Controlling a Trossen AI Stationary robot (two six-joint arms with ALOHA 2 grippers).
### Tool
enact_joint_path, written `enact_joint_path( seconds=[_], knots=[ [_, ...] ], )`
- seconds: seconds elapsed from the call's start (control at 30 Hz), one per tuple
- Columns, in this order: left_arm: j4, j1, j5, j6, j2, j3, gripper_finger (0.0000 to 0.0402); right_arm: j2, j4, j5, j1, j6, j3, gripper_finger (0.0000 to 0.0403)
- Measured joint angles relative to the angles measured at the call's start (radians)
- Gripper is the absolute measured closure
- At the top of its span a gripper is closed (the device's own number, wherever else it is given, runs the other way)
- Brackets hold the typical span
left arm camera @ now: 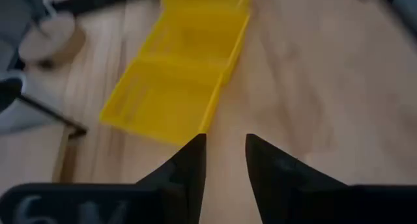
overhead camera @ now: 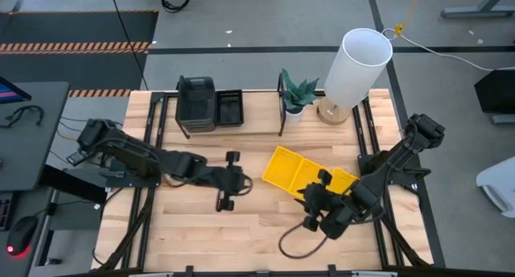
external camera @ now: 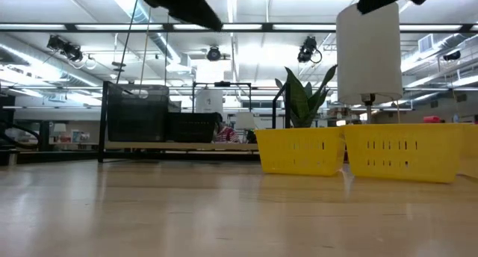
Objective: Stack baskets on shelf by color
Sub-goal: Stack the left yellow basket on top of the middle yellow basket
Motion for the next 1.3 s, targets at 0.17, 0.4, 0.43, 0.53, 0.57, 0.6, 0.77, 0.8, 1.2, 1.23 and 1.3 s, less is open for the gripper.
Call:
enact_joint_path(
  seconds=[0.17,0.4,0.43,0.53,0.57,0.6,0.77,0.8,1.2,1.23,1.3],
  knots=[
    [0.233,-0.037,-0.051,-0.017,-0.12,-0.175,0.0287,0.0,0.044,-0.02,-0.034,0.004,-0.028,0.0266],
    [0.354,-0.127,-0.184,-0.045,-0.31,-0.346,0.0287,0.0,0.063,-0.103,-0.074,0.025,-0.063,0.0258],
    [0.372,-0.143,-0.209,-0.045,-0.336,-0.369,0.0287,0.0,0.059,-0.111,-0.076,0.028,-0.063,0.0258],
    [0.427,-0.19,-0.296,-0.025,-0.407,-0.435,0.0287,0.0,0.047,-0.13,-0.079,0.032,-0.063,0.0258],
    [0.439,-0.203,-0.33,-0.009,-0.432,-0.454,0.0287,0.0,0.043,-0.143,-0.081,0.036,-0.063,0.0258],
    [0.448,-0.214,-0.364,0.009,-0.455,-0.467,0.0287,0.0,0.037,-0.157,-0.084,0.042,-0.063,0.0258],
    [0.449,-0.254,-0.396,0.036,-0.584,-0.504,0.0287,0.0,0.005,-0.24,-0.11,0.111,-0.063,0.0258],
    [0.453,-0.262,-0.385,0.047,-0.605,-0.514,0.0287,0.0,0.01,-0.252,-0.117,0.119,-0.063,0.0258],
    [0.585,-0.293,-0.37,0.083,-0.902,-0.751,0.0287,0.142,0.031,-0.337,-0.207,0.037,0.033,0.0258],
    [0.586,-0.293,-0.369,0.082,-0.933,-0.767,0.0287,0.168,0.019,-0.35,-0.217,0.022,0.057,0.0258],
    [0.584,-0.293,-0.37,0.081,-0.993,-0.794,0.0289,0.216,-0.027,-0.359,-0.236,0.002,0.11,0.0258]
  ],
)
